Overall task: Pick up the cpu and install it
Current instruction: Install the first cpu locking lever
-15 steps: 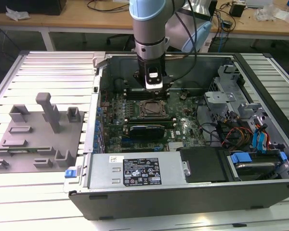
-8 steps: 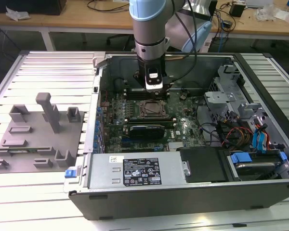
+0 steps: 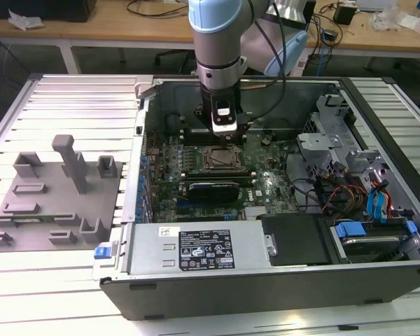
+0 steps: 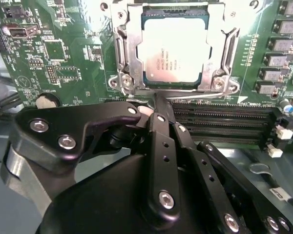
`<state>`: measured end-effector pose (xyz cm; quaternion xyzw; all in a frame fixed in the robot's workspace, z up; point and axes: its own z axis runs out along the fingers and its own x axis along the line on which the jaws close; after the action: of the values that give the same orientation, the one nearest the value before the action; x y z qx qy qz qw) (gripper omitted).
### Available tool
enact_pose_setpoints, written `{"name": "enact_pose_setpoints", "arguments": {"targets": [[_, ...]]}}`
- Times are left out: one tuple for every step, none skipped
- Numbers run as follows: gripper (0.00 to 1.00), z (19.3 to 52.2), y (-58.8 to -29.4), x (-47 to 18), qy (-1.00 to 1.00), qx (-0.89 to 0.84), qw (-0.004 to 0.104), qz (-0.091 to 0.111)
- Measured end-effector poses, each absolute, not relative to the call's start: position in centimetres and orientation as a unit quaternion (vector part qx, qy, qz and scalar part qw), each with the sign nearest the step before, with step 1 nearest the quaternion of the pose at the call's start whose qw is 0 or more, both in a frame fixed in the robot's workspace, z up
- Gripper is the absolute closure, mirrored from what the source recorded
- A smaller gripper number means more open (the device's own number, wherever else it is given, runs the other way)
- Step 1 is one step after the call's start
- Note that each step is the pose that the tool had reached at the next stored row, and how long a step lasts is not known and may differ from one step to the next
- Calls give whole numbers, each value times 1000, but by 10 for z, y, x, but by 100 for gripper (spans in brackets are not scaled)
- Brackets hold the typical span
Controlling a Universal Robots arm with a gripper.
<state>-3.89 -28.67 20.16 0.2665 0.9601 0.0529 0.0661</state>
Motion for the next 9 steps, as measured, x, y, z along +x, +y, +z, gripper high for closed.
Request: {"name": "enact_pose_setpoints", "arguments": {"targets": [[89, 199, -288, -38, 960, 266, 66, 52], [89, 198, -288, -38, 960, 266, 66, 52], [89, 197, -289, -37, 960, 266, 67, 51], [89, 196, -289, -37, 960, 266, 67, 50], [89, 196, -289, -37, 960, 266, 67, 49], [89, 195, -289, -36, 960, 266, 67, 49], [89, 195, -289, -36, 960, 266, 67, 49], [89, 195, -289, -36, 960, 266, 67, 49], [89, 195, -289, -36, 960, 266, 67, 49]]}}
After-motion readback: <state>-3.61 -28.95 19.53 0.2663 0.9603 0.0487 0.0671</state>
